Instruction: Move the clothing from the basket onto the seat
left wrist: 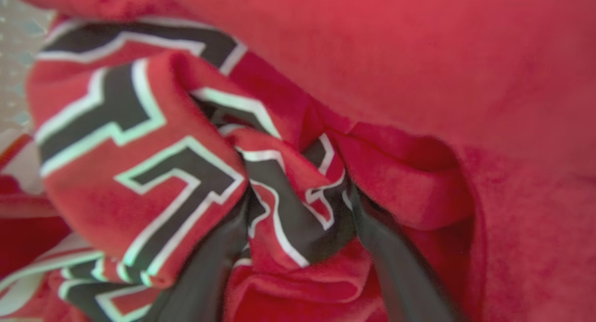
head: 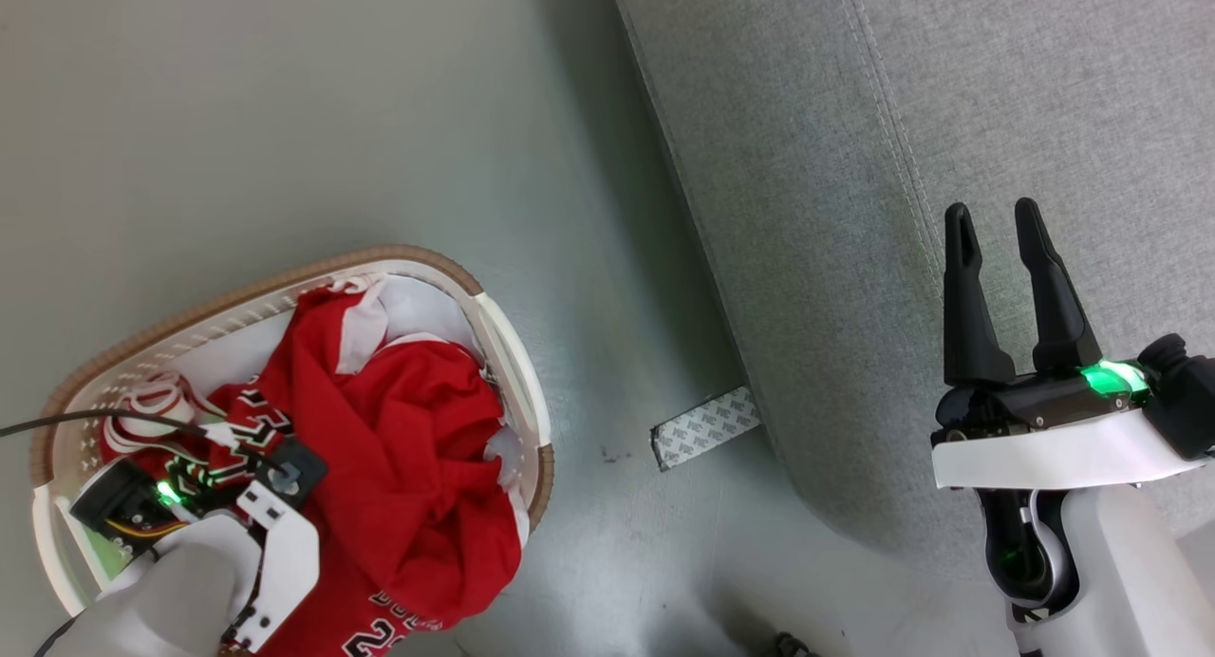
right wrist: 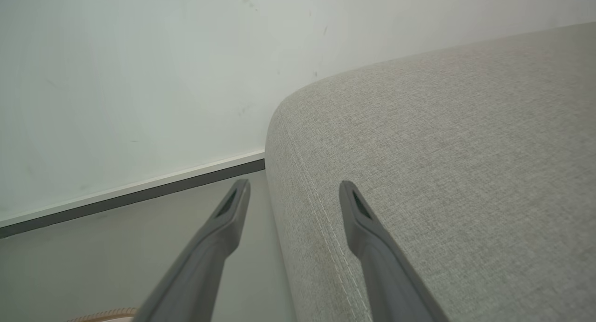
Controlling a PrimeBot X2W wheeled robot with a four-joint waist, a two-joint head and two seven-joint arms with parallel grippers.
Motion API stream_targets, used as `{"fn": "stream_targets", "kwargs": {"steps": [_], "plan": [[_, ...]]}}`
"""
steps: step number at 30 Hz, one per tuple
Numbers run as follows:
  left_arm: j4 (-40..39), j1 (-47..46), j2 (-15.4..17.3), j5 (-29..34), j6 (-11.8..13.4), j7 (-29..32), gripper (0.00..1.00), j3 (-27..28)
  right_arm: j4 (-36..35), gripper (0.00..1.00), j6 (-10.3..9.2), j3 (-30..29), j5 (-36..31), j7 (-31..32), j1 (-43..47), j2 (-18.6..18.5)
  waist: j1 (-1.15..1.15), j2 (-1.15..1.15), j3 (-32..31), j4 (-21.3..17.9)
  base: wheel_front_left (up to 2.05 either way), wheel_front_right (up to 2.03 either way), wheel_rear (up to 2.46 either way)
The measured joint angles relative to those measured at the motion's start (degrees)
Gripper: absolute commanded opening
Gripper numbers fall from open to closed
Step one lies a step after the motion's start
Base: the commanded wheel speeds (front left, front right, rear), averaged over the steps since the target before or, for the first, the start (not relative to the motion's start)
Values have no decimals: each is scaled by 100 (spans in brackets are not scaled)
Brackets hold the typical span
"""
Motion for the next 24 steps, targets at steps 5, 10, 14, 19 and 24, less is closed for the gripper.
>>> {"fn": "stream_targets", "kwargs": {"steps": [5, 10, 14, 19, 24], "plan": [[12, 19, -45, -226, 0, -98, 0, -44, 44, 100, 0, 20, -7, 0, -33, 1, 0, 0, -121, 57, 0, 0, 0], [22, 190, -269, -477, 27, -202, 0, 60, 107, 100, 0, -80, -197, 0, -34, 3, -1, 0, -447, 167, 0, 0, 0], [23, 407, -621, -723, 121, -501, 0, 198, 201, 100, 0, -191, -412, 0, 49, 5, -1, 0, -867, 328, 0, 0, 0], [-29, 669, -949, -1198, 158, -960, 0, 564, 347, 100, 0, -160, -761, 0, 201, 10, -1, 0, -1527, 604, 0, 0, 0], [-369, 929, -1138, -1505, 113, -1115, 0, 772, 474, 100, 0, -248, -1032, 0, 441, 9, -2, 0, -2231, 901, 0, 0, 0]]}}
